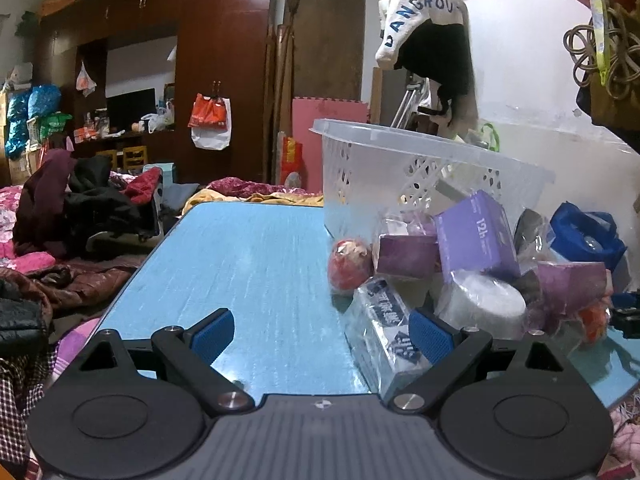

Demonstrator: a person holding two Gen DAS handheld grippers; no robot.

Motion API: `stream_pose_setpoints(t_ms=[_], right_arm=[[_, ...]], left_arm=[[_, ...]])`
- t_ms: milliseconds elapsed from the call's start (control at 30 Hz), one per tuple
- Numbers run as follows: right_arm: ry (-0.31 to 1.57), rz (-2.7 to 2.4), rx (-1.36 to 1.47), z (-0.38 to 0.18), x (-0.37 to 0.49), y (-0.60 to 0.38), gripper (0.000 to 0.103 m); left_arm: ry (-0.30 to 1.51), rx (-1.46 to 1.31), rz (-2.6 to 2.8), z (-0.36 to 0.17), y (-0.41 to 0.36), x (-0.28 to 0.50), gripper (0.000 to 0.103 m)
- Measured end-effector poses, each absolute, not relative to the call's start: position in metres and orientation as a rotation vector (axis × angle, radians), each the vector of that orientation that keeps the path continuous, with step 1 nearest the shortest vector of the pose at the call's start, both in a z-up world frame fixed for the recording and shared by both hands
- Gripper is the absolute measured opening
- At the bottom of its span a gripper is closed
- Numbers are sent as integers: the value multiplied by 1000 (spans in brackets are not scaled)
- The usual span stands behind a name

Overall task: Organize objects
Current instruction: 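Grasp the red-wrapped box with the right tool while the left tool grasps a white medicine box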

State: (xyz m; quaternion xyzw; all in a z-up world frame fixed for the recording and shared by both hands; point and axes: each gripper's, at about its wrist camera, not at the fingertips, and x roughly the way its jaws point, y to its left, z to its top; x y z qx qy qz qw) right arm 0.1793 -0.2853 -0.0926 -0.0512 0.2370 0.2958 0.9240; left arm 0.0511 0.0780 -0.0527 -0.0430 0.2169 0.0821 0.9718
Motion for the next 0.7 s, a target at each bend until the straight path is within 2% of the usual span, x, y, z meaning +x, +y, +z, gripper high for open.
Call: stream_pose_setpoints(t_ms=[167, 300, 400, 433, 467, 600, 700], right_arm=[[491, 610, -86, -92, 181, -286, 66], [490, 614, -83, -91, 181, -286, 61], [489, 614, -82, -91, 180, -286, 56], [489, 614, -80, -91, 180, -286, 52], [490, 613, -79, -90, 180, -286, 52], [484, 615, -70, -90, 179, -288, 49], [471, 614, -66, -88, 176, -290, 49]], left_arm=[[451, -87, 138, -57, 69, 58, 96], [492, -76, 146, -65, 72, 62, 93], [494, -53, 171, -68, 74, 60, 82], [494, -46, 177, -68, 74, 60, 76], [493, -41, 178, -68, 73, 60, 68], [480, -40, 172, -67, 73, 60, 47], [467, -53, 155, -66, 76, 59, 45]])
